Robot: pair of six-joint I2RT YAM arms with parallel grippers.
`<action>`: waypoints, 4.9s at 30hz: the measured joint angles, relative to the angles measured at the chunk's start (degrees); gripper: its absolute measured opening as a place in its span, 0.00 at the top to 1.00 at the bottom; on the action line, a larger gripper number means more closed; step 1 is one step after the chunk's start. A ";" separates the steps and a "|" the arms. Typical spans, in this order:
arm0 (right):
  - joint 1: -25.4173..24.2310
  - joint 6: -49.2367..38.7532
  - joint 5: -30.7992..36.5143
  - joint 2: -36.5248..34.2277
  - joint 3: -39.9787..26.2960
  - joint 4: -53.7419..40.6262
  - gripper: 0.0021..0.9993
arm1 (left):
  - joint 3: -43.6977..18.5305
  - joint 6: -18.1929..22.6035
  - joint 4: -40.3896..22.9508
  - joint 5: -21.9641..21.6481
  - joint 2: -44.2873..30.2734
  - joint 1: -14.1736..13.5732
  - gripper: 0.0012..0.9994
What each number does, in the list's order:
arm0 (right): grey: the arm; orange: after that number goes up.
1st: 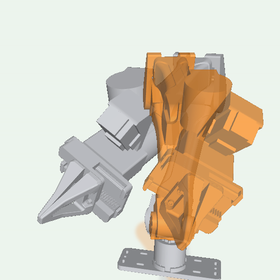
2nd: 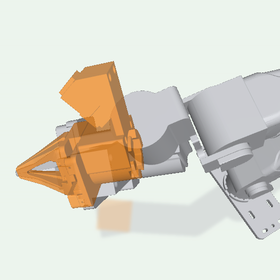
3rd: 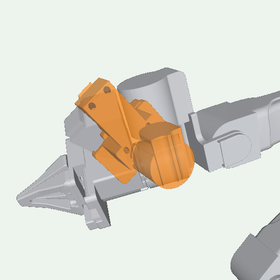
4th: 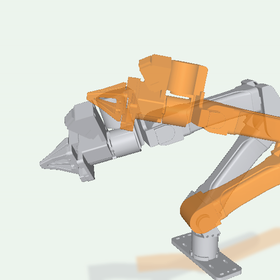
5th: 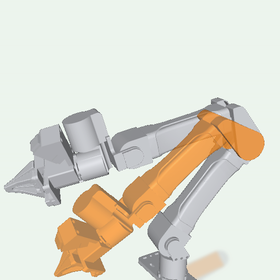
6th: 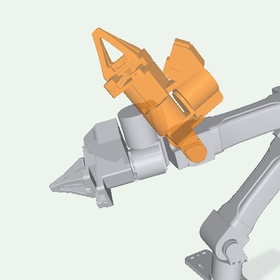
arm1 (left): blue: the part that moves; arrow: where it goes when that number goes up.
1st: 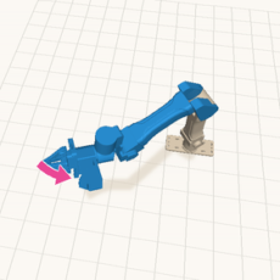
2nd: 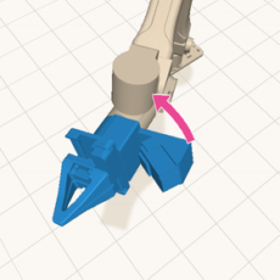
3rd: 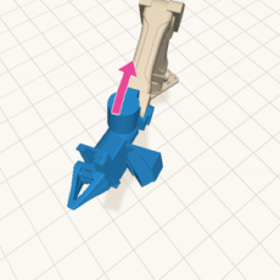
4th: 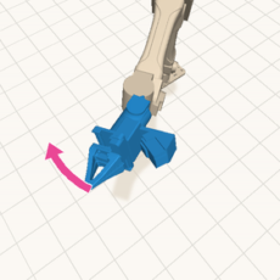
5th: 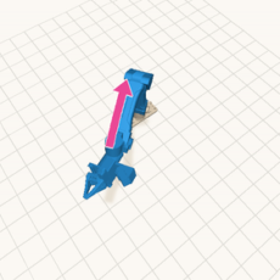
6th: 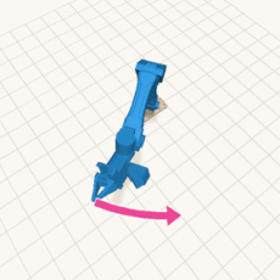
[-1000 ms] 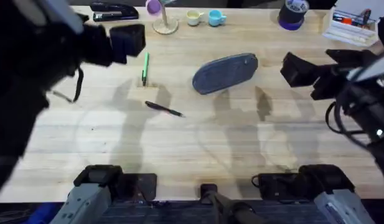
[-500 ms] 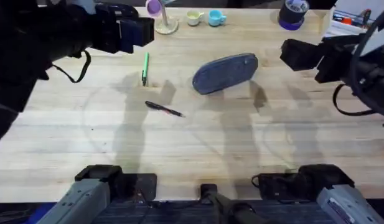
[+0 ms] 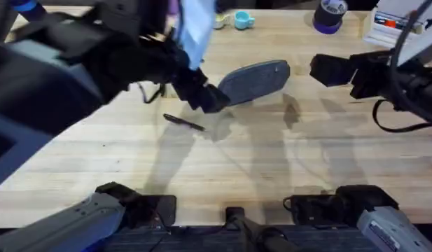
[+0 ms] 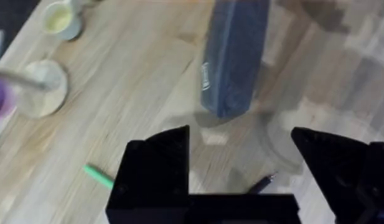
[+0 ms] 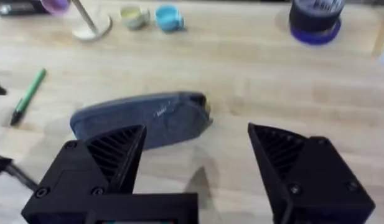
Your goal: Unzip the bag, pick up the pens from the table one at a time and place them inside, then zip the bag closed.
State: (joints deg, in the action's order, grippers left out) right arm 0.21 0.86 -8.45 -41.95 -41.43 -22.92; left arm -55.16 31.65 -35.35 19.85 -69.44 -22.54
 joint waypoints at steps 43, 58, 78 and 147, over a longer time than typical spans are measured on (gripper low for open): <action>0.00 -0.90 -0.18 -5.59 -5.55 -4.15 0.00 | -0.09 6.08 16.97 5.01 -21.43 -3.22 0.95; 0.00 2.33 -8.89 -8.32 -5.57 -6.29 0.00 | -0.09 6.06 16.98 5.01 -21.43 -3.26 0.96; 0.00 25.35 -12.02 -19.26 -5.57 -7.32 0.00 | -0.09 6.06 16.98 5.01 -21.43 -3.26 0.96; 3.39 45.42 -11.30 -39.06 -5.62 13.78 0.97 | -0.09 6.06 17.02 4.94 -21.43 -3.26 0.91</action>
State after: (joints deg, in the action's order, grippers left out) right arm 3.60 46.28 -19.75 -81.01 -47.05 -9.14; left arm -55.24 37.71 -18.33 24.80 -90.87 -25.80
